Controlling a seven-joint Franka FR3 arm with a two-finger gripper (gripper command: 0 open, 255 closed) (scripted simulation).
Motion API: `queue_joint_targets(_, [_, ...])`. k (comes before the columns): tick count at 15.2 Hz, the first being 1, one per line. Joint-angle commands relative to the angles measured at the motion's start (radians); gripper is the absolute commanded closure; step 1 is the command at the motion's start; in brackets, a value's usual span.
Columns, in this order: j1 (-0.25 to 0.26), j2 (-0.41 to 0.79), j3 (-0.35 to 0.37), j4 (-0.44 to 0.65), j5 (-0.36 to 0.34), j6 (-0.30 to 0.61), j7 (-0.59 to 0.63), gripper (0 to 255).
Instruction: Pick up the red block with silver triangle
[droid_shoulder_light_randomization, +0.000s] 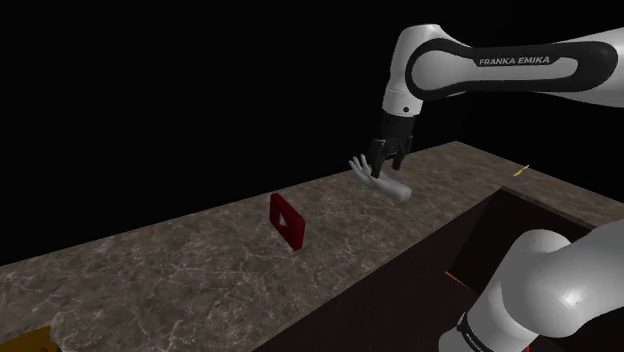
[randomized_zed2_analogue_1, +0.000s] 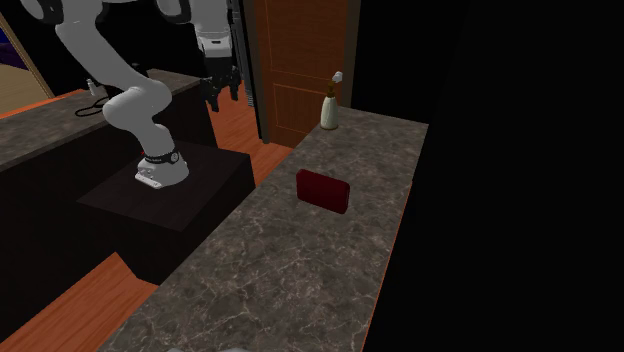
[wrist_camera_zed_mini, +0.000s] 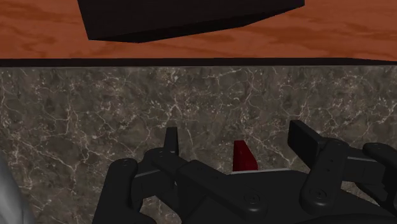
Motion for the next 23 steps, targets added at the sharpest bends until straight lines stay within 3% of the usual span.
queue_joint_targets(1, [0.003, 0.059, 0.004, 0.007, 0.005, 0.052, 0.008, 0])
queue_joint_targets(12, [0.024, 0.453, 0.028, 0.151, 0.029, 0.294, 0.052, 0])
queue_joint_targets(23, [0.041, 0.876, 0.043, 0.456, 0.038, 0.402, 0.090, 0])
